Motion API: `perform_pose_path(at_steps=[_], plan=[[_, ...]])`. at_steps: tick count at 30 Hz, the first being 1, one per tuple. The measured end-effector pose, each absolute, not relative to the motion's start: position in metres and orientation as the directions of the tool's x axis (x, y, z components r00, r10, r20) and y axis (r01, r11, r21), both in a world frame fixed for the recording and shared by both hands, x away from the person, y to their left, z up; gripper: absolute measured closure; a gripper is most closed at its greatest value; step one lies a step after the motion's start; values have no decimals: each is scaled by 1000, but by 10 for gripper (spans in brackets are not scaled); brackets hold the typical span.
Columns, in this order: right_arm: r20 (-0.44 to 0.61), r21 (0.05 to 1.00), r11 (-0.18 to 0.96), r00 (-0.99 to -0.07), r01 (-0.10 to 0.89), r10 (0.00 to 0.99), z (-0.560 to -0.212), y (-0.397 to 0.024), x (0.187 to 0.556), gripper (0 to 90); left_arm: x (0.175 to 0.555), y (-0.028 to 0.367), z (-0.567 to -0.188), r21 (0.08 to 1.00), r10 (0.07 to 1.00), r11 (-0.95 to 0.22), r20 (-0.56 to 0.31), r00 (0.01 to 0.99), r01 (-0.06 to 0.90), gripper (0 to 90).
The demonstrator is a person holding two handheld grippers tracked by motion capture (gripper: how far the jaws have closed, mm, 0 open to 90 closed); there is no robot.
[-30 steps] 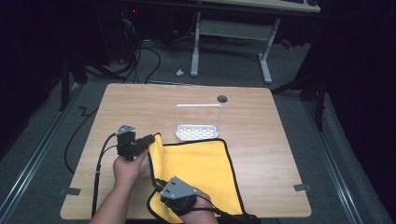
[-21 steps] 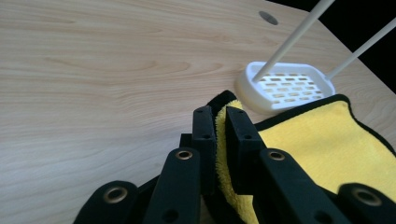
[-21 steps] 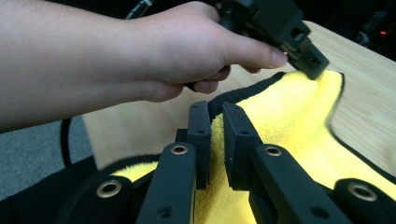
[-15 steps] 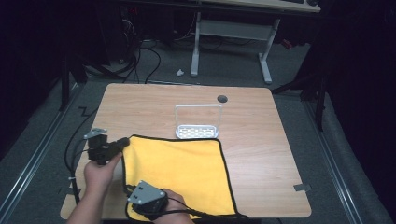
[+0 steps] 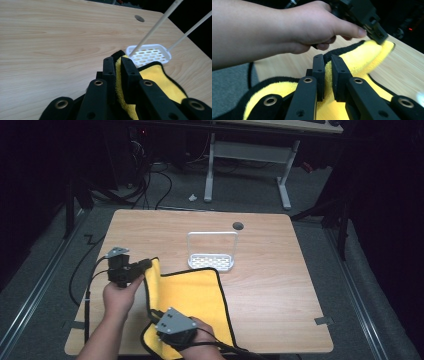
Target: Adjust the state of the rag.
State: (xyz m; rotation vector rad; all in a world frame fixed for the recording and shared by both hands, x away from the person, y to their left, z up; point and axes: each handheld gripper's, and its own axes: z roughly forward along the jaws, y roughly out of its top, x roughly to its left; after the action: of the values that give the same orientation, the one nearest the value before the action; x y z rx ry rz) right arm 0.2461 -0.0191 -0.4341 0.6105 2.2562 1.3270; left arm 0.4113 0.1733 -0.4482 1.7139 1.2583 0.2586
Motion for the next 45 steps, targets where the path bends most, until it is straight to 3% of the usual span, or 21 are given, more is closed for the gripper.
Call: perform_pose_path(at_steps=[11,25,27,28,29,30,32,36,45], plan=[[-137,868,433,-719,244,681,-460,-108,245,824,420,94,-464,772,810,-59,-333,482,633,820],[-111,839,430,-669,333,735,-488,-157,244,813,428,40,-479,740,820,-135,-290,493,659,808],[-110,833,434,-666,344,738,-491,-161,243,788,428,35,-483,736,810,-143,-297,505,662,789],[-119,822,443,-652,359,749,-494,-166,243,681,427,32,-484,744,786,-143,-315,532,653,678],[-119,822,443,-652,359,749,-494,-166,243,681,427,32,-484,744,786,-143,-315,532,653,611],[-119,834,419,-624,359,772,-494,-175,242,580,425,31,-483,756,775,-134,-323,543,640,551],[-110,841,402,-611,364,784,-493,-179,242,564,420,31,-478,778,762,-131,-317,564,614,493],[-81,883,318,-555,345,828,-481,-201,242,593,409,39,-472,798,760,-148,-286,583,584,483],[-100,853,361,-560,378,823,-494,-197,250,635,383,82,-493,781,783,-189,-246,572,595,537]])
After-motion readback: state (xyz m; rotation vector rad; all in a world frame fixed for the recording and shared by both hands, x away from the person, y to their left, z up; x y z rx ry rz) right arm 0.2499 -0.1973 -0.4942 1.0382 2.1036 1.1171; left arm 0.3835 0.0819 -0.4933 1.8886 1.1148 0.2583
